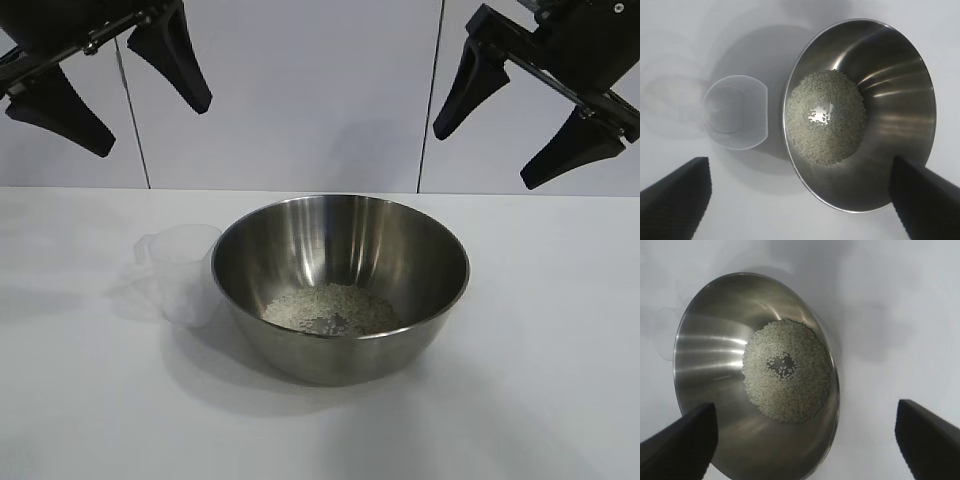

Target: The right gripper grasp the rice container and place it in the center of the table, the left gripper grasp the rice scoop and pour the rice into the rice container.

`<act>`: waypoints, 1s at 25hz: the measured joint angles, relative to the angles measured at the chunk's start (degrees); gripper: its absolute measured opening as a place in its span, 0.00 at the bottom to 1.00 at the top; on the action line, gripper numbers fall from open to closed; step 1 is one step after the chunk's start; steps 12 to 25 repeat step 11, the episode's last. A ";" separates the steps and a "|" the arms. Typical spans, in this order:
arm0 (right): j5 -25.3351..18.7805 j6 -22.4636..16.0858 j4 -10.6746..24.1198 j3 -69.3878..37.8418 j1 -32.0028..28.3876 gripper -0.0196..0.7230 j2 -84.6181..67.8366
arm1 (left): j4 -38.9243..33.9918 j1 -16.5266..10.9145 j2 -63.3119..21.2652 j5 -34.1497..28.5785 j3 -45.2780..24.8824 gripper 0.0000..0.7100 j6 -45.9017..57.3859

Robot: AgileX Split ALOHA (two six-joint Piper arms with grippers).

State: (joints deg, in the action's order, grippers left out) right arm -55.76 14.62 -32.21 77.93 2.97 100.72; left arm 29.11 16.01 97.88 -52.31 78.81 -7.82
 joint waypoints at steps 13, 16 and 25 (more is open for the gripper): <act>0.15 0.00 -0.12 0.00 0.00 0.92 0.00 | 0.00 0.00 0.00 0.88 0.00 0.98 -0.05; 0.15 0.00 -0.12 0.00 0.00 0.92 0.00 | 0.00 0.00 0.00 0.88 0.00 0.98 -0.05; 0.15 0.00 -0.12 0.00 0.00 0.92 0.00 | 0.00 0.00 0.00 0.88 0.00 0.98 -0.05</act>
